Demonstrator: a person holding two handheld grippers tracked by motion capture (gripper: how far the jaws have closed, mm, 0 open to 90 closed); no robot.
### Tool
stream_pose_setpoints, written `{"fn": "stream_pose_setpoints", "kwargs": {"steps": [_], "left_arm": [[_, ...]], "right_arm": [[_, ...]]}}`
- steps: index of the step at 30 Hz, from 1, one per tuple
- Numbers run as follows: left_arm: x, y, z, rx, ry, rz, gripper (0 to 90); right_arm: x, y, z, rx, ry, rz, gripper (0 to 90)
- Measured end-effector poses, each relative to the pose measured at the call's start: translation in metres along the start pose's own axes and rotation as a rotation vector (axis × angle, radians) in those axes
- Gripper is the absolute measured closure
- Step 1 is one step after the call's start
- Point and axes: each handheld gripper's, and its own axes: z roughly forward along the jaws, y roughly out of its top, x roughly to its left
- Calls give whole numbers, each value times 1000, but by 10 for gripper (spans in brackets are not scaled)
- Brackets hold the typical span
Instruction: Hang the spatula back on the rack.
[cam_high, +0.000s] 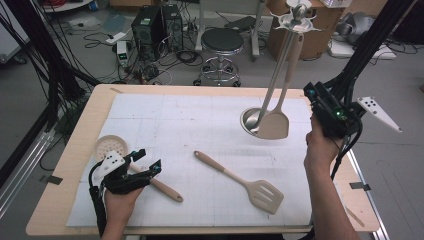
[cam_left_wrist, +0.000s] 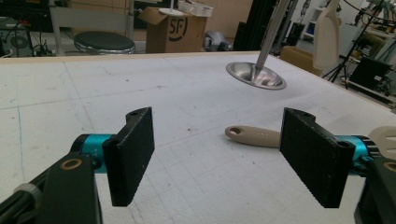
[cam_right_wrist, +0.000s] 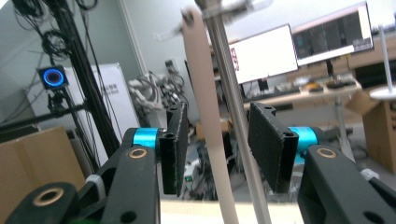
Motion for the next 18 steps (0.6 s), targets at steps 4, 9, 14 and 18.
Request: {"fn": "stream_pose_setpoints", "kwargs": {"steps": [4,9,14,18], "left_arm": [[0,0,1,2,-1,4,273],[0,0,1,2,-2,4,272],[1,0,0,-2,1,-1,272],[2,0,0,-1,2,-1,272]], "right_arm": [[2,12,6,-40,34,21,615],[2,16,15,-89,78,35,698],[-2,14,27,-155,82,41,814],[-5,11,36,-179,57,18,898]]}}
